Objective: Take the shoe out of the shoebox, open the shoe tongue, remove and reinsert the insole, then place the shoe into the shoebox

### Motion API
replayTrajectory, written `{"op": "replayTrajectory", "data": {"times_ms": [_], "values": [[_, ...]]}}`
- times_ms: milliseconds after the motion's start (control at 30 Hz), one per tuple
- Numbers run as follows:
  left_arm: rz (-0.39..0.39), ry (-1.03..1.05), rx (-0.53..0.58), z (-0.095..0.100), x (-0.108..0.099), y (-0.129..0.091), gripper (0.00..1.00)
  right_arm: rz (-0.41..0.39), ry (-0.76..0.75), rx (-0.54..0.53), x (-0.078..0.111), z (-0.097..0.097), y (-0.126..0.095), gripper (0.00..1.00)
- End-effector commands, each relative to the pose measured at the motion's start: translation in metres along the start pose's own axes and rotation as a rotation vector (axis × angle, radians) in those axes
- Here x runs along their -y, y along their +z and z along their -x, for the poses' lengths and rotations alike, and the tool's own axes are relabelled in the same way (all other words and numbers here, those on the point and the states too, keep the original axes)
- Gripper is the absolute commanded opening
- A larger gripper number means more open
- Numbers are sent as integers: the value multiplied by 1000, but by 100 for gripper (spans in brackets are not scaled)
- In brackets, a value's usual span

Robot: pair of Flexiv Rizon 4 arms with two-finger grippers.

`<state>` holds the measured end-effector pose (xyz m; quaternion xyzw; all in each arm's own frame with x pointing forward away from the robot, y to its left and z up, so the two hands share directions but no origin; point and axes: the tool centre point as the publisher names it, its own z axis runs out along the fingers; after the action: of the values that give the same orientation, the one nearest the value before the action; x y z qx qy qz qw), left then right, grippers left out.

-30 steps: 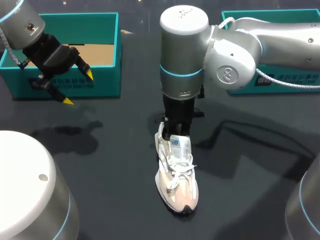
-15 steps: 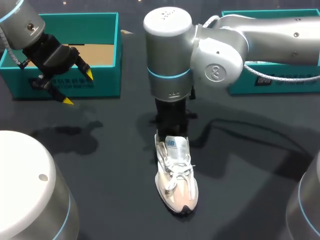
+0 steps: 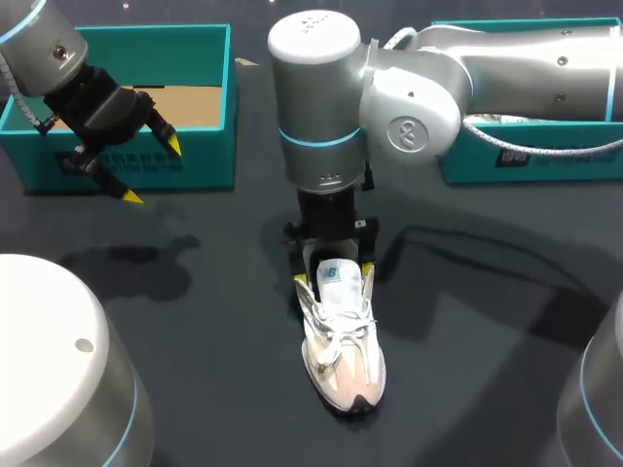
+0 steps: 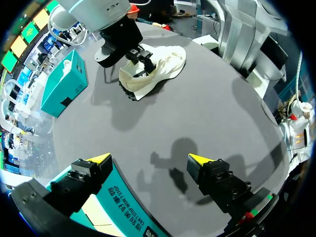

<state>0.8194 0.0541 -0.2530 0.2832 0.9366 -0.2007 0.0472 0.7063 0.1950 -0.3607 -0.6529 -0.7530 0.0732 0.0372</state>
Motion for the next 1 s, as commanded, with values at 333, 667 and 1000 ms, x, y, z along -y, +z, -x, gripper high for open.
{"op": "replayTrajectory", "data": {"times_ms": [333,667,1000], "values": [[2,1,-1,-1,0,-1,100,36,28,2,14,4,-2,100],[2,1,-1,-1,0,-1,100,73,45,14,22,3,-8,100],[2,1,-1,-1,0,-1,100,105,63,20,27,4,-14,100]]}}
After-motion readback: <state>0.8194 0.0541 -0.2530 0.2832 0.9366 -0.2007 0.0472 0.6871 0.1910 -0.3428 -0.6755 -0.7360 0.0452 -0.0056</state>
